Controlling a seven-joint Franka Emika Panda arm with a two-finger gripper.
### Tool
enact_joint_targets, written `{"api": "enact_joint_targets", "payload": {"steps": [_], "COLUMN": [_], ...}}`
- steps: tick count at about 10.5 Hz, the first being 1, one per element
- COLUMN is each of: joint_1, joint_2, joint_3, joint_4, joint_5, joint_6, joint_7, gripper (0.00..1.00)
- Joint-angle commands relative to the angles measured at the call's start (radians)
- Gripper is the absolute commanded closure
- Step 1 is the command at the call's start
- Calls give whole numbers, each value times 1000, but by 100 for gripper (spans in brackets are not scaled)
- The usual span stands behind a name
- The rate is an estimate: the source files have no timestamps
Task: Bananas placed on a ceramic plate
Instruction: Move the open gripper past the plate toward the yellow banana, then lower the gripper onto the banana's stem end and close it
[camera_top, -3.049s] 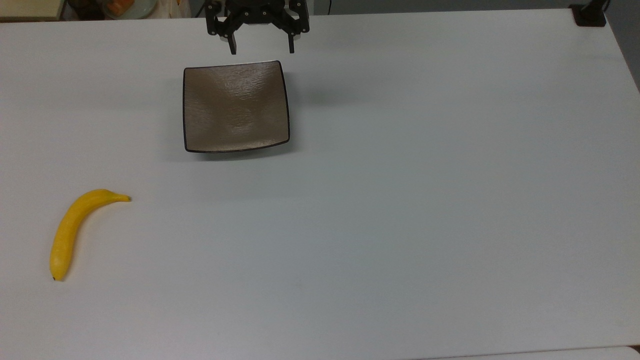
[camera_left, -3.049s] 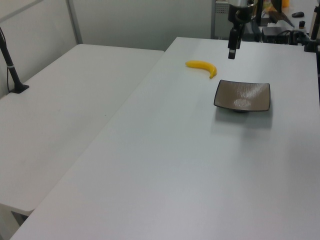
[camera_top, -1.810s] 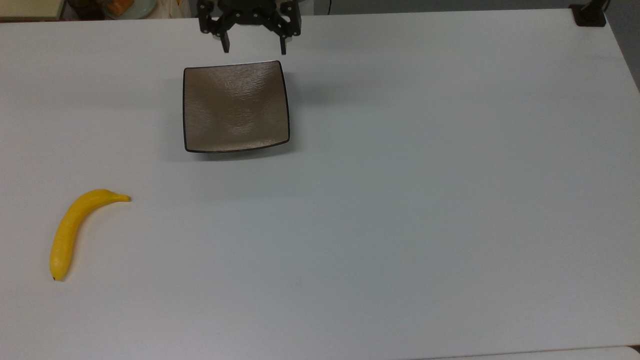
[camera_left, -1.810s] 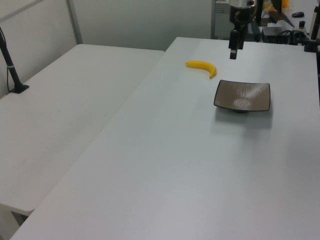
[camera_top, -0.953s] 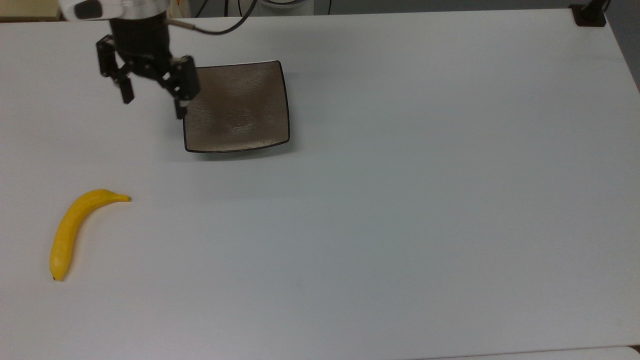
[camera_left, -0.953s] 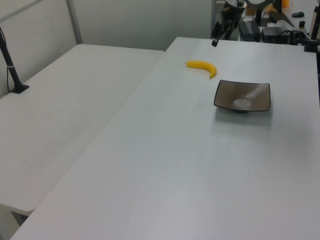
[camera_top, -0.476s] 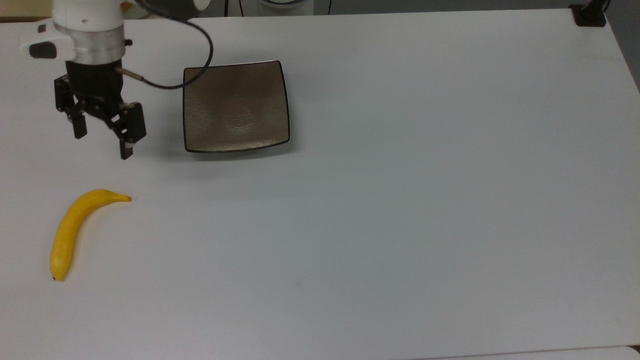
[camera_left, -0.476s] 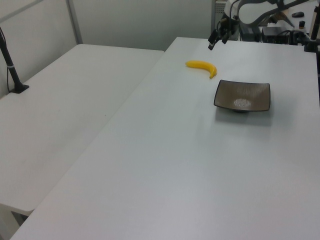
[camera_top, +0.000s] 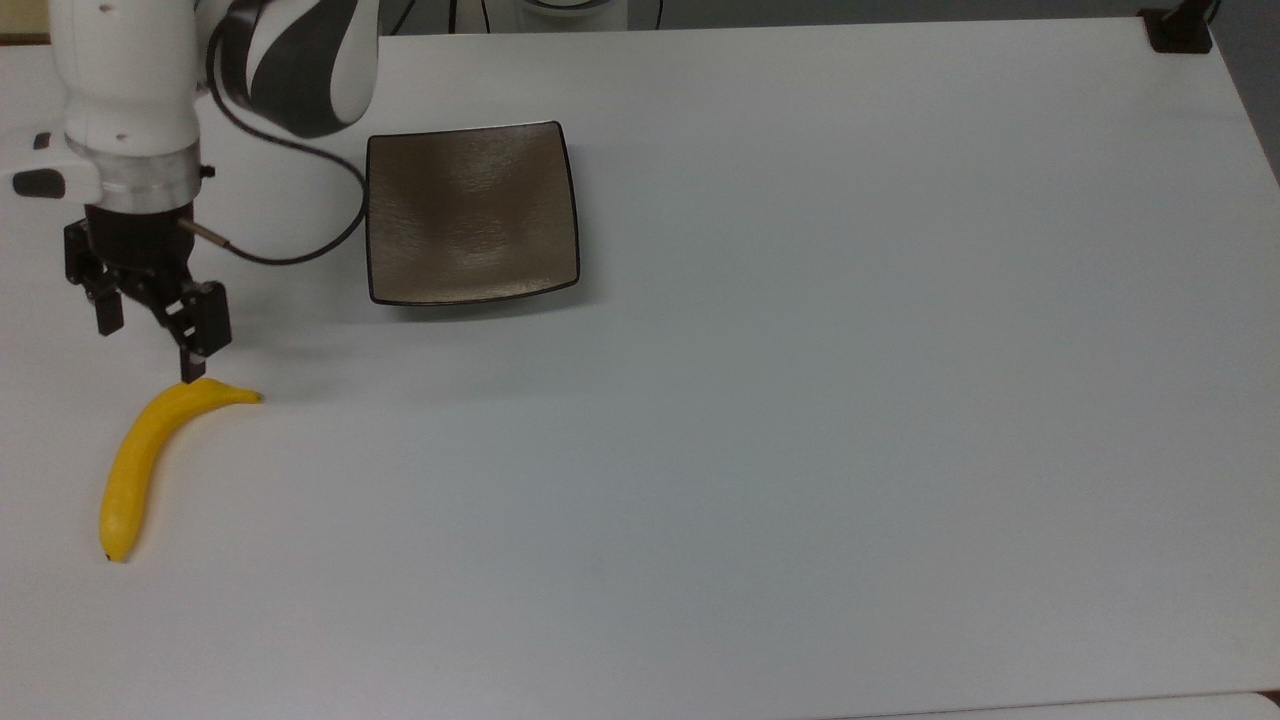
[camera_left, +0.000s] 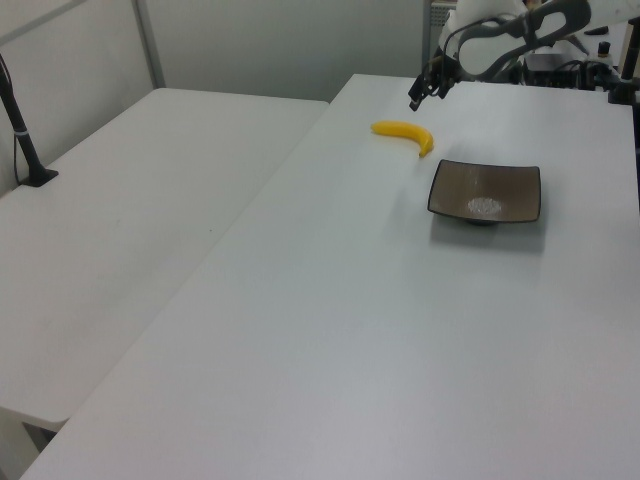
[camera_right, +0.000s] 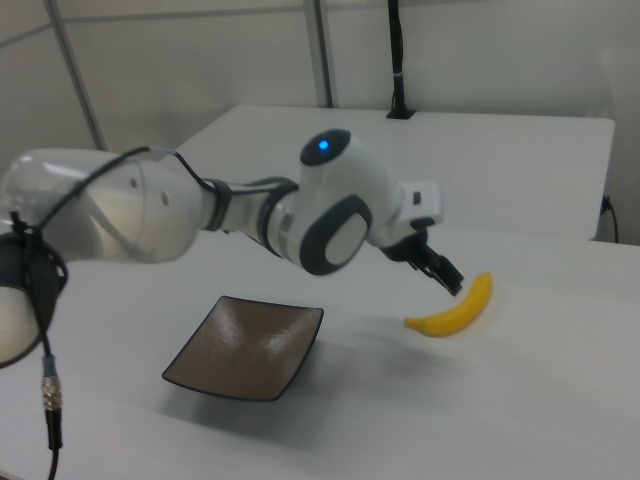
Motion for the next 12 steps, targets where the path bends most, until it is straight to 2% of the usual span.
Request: {"api": "enact_joint_targets", "payload": {"steps": [1,3,5,7,8,9,11,12], "joint_1": [-54,-61,-64,-61,-61,-61,-62,-62], "joint_2": [140,225,265,276,276,276,276,276], "joint_3": [8,8,8,18,28,31,31,35], "joint_4": [107,169,204,204,204,203,201,198], "joint_5": [-8,-16,-20,-20,-20,-23,-45,-49], "joint_6": [95,98,98,98,98,98,98,97], "joint_7": [86,83,78,78,75,69,5,-14], "gripper": [0,0,0,12,29,56,84,91]}}
